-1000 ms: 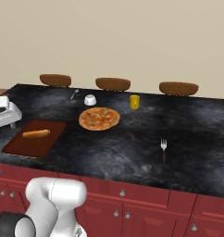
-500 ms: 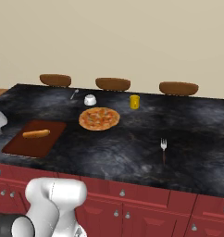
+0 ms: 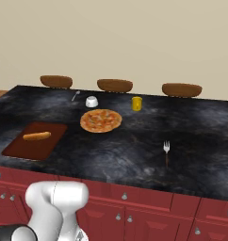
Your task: Take the pizza cutter from the drawer on the left and place it on the dining counter for cutting.
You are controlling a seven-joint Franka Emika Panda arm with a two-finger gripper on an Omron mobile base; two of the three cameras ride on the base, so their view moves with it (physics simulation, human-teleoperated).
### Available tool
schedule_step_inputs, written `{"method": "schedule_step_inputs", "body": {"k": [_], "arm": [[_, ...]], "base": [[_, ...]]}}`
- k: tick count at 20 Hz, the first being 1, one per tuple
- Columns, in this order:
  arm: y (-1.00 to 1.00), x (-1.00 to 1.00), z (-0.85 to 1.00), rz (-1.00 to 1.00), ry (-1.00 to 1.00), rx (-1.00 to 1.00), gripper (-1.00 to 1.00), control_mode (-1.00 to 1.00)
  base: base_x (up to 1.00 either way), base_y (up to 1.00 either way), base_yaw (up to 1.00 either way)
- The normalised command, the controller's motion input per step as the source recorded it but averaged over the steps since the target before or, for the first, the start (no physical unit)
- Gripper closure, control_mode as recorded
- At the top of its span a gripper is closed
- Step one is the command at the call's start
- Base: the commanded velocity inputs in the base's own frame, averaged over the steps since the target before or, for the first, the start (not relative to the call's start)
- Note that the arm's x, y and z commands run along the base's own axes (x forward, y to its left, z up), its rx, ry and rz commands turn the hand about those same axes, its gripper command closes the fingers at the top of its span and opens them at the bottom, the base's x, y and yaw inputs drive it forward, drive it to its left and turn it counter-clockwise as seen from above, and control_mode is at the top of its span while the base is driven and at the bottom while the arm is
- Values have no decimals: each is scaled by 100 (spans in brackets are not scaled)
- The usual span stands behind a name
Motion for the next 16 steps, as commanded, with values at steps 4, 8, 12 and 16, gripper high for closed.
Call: {"method": "schedule_step_inputs", "body": {"k": [4, 8, 12, 16], "arm": [[30, -13, -42, 13, -21, -13, -100, -100], [41, -6, -40, 2, -27, -13, -100, -100], [38, -1, -34, 0, -24, -9, -100, -100], [37, 0, -34, 0, -17, -5, -100, -100]], "base": [[0, 0, 0], [0, 0, 0], [0, 0, 0], [0, 0, 0]]}}
